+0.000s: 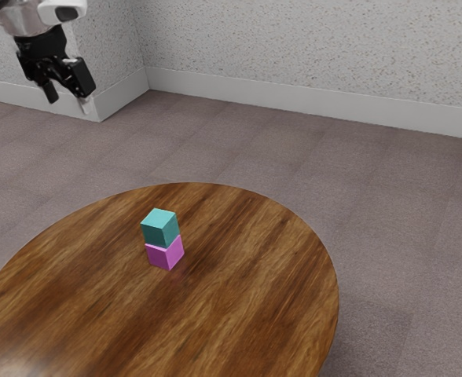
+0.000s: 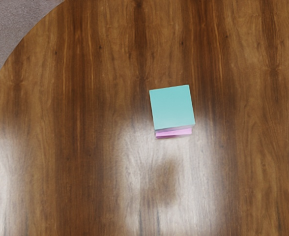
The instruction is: Pick up the blue block with one arm, and put the blue block on the table with one arm
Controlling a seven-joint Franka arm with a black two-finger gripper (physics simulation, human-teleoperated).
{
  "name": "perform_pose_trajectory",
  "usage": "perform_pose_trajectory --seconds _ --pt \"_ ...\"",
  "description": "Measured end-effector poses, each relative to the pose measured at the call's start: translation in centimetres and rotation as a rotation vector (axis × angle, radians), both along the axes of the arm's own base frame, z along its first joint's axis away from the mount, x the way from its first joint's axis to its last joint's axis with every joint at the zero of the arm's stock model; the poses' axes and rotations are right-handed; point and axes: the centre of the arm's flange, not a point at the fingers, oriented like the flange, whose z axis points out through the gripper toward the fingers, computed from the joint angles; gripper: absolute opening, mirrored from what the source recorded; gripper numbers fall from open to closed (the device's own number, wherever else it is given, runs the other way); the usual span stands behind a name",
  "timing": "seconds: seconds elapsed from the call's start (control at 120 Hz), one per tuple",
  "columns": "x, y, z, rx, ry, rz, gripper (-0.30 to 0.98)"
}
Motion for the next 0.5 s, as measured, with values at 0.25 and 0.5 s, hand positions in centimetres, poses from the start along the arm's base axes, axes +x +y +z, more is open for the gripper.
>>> perform_pose_trajectory --seconds 0.25,0.5 --pt "0.4 -0.6 0.0 -0.033 -0.034 0.048 0.69" --pt "3.1 -3.2 -9.8 -0.049 -0.005 0.102 0.69"
